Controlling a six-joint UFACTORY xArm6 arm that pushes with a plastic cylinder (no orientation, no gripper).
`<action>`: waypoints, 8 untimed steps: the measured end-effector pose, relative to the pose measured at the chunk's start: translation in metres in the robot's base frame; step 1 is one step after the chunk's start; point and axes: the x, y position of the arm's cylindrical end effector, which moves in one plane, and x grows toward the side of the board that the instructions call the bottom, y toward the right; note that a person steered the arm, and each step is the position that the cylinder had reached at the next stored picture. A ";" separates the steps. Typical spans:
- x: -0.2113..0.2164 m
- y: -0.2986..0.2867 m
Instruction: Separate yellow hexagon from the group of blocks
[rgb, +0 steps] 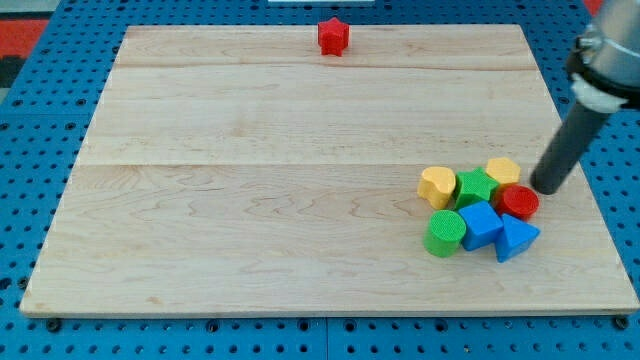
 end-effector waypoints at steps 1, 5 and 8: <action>-0.005 -0.039; -0.033 -0.067; -0.034 -0.060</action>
